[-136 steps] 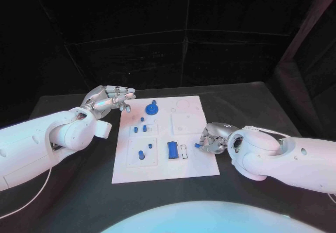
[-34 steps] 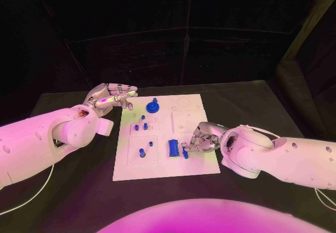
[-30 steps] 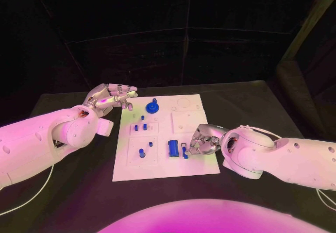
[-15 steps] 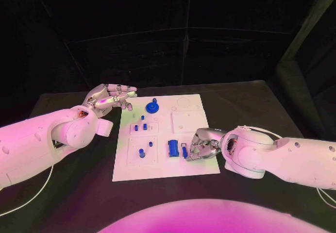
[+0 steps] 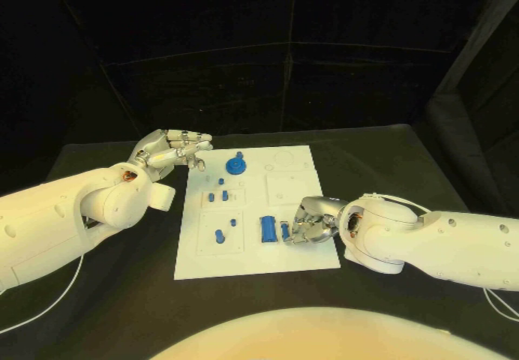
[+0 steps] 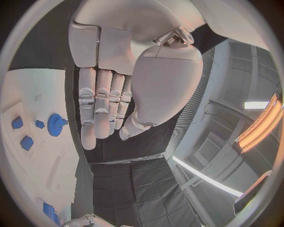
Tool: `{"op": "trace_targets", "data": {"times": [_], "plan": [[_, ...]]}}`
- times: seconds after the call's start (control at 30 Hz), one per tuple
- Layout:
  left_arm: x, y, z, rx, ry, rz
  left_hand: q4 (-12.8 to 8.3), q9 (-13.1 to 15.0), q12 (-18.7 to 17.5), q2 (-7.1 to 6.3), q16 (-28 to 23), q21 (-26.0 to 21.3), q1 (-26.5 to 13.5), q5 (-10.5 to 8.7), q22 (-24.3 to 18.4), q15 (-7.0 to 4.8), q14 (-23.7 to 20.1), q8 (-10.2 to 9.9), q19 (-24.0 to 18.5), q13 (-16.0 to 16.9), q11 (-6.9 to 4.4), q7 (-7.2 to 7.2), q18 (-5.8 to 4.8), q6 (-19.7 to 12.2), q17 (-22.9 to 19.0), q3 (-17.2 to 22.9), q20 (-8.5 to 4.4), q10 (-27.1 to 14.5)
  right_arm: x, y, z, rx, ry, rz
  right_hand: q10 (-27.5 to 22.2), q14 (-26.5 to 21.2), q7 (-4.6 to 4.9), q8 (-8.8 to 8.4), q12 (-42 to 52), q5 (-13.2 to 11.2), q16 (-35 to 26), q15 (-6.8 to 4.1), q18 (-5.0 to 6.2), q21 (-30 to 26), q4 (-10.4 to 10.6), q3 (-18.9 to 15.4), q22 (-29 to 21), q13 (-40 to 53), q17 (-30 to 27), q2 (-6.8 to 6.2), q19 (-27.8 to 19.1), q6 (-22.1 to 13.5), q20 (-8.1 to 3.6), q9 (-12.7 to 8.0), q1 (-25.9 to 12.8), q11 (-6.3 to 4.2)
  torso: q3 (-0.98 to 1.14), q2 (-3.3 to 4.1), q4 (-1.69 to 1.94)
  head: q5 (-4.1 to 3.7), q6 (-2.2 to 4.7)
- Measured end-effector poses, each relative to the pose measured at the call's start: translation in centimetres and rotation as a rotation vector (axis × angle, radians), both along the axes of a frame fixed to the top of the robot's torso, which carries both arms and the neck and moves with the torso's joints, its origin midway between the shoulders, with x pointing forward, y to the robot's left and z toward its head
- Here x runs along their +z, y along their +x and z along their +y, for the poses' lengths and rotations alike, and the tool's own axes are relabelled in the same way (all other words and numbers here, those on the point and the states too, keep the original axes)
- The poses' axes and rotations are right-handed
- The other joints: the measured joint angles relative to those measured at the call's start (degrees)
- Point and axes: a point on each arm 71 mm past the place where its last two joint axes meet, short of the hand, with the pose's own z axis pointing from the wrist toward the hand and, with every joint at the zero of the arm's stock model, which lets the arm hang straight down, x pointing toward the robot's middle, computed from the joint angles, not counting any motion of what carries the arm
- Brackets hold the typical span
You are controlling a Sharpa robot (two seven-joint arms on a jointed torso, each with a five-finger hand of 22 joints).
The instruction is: Assemble the parts on the task board
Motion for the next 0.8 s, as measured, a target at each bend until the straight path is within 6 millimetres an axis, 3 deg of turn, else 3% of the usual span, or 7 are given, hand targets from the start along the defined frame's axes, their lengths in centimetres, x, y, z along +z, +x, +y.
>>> {"op": "trace_targets", "data": {"times": [0.27, 0.6, 0.8], "plan": [[-0.04, -0.02, 0.01, 0.0, 0.0, 0.001, 0.0, 0.0, 0.0, 0.0, 0.0, 0.0, 0.0, 0.0, 0.0, 0.0, 0.0, 0.0, 0.0, 0.0, 0.0, 0.0, 0.0, 0.0, 0.0, 0.0, 0.0, 0.0, -0.23, 0.54, -0.27, -0.036, -0.011, -0.015, 0.0, 0.0, 0.0, 0.0, 0.0, 0.0, 0.0, 0.0, 0.0, 0.0, -0.1, -0.1, 0.0, 0.0, 0.0, 0.0, 0.0, 0.0, 0.0, 0.0, 0.0, 0.0, 0.0, 0.0, 0.0, 0.25, 0.0], [-0.06, -0.02, 0.0, 0.0, 0.0, 0.001, 0.0, 0.0, 0.0, 0.0, 0.0, 0.0, 0.0, 0.0, 0.0, 0.0, 0.0, 0.0, 0.0, 0.0, 0.0, 0.0, 0.0, 0.0, 0.0, 0.0, 0.0, 0.0, -0.44, 0.78, 0.06, -0.042, -0.023, -0.014, 0.0, 0.0, 0.21, 0.0, 0.0, -1.7, 0.0, 0.0, 0.0, 0.0, -1.6, -2.1, -0.1, -0.1, 0.0, -0.09, 0.0, -0.2, 0.0, 0.0, 1.6, 0.0, 0.02, 0.0, -0.05, 0.32, -0.02], [-0.07, -0.02, 0.05, 0.001, 0.001, 0.002, 0.0, 0.0, 0.0, 0.0, 0.0, 0.0, 0.0, 0.0, 0.0, 0.0, 0.0, 0.0, 0.0, 0.0, 0.0, 0.0, 0.0, 0.0, 0.0, 0.0, 0.0, 0.0, -0.51, 0.81, 0.12, -0.039, -0.029, -0.01, -0.1, 0.0, 0.42, 0.0, -0.7, -4.9, -0.3, 0.0, 0.0, 0.0, -1.7, -4.4, -0.4, -0.4, 0.0, -0.3, 0.0, -0.4, 0.0, 0.0, 1.8, 0.13, 0.02, -0.01, -0.1, 0.4, -0.07]]}}
